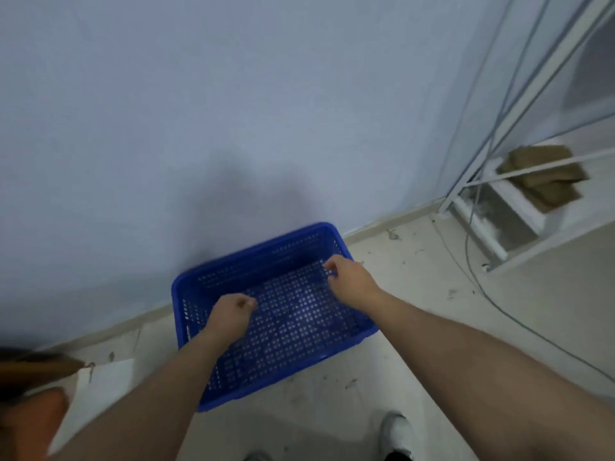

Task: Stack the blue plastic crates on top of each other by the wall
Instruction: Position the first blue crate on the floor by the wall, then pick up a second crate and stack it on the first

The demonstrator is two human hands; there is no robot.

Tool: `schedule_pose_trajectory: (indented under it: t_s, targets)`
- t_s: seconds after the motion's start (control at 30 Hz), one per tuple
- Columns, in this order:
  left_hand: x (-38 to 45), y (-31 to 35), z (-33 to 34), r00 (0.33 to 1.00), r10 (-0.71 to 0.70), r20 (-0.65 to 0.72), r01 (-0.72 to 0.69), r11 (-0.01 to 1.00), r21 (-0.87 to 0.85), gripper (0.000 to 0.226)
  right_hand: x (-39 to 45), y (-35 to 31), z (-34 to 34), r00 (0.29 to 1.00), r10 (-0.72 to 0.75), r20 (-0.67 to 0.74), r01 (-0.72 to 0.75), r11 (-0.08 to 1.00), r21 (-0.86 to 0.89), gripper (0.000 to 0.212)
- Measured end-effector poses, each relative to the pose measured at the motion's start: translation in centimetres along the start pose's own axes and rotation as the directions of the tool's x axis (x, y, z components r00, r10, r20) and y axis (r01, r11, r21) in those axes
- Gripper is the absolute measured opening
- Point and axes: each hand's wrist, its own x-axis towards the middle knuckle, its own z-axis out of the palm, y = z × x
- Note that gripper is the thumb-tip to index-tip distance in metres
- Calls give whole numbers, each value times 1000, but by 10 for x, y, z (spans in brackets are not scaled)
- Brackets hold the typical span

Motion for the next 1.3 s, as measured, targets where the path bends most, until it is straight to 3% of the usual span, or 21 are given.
schedule_pose_trajectory:
  t_s: [0.17, 0.23, 0.33, 0.43, 0.53, 0.6, 0.73, 0.93, 1.07, 1.17, 1.3]
  targets:
    - [-98, 143, -41, 966, 259, 20, -257, 940, 224, 35, -105, -45, -135, 979, -109, -174, 91, 990, -108, 26]
    - [-131, 190, -44, 935, 355, 26, -353, 916, 190, 38, -145, -48, -177, 959, -94, -267, 72, 993, -89, 28]
    - [-177, 248, -31, 837, 541, 85, -548, 825, 136, 61, -209, -41, -221, 902, -56, -427, 33, 998, -62, 33]
    - [-222, 290, -5, 703, 687, 183, -701, 712, 22, 71, -280, -25, -240, 783, 56, -620, -44, 998, 34, 39]
    - [-270, 311, 30, 574, 773, 271, -777, 619, -119, 68, -358, -6, -234, 608, 184, -773, -118, 983, 141, 37]
    - [-310, 314, 55, 532, 786, 317, -770, 604, -206, 60, -413, 5, -220, 518, 285, -806, -170, 958, 230, 37]
    - [-406, 290, 107, 556, 700, 449, -594, 712, -374, 23, -517, 39, -174, 355, 454, -817, -254, 888, 383, 36]
    - [-531, 222, 193, 489, 588, 644, -462, 801, -380, 21, -658, 90, -100, 199, 616, -762, -316, 776, 546, 32]
    - [-623, 183, 245, 407, 517, 753, -443, 833, -332, 35, -742, 132, -56, 123, 668, -734, -318, 727, 608, 28]
    - [-680, 155, 302, 400, 479, 781, -401, 858, -321, 51, -808, 164, -28, 92, 691, -717, -324, 702, 634, 28]
    - [-740, 119, 366, 406, 416, 814, -364, 890, -273, 33, -885, 213, 5, 107, 729, -676, -358, 663, 658, 30]
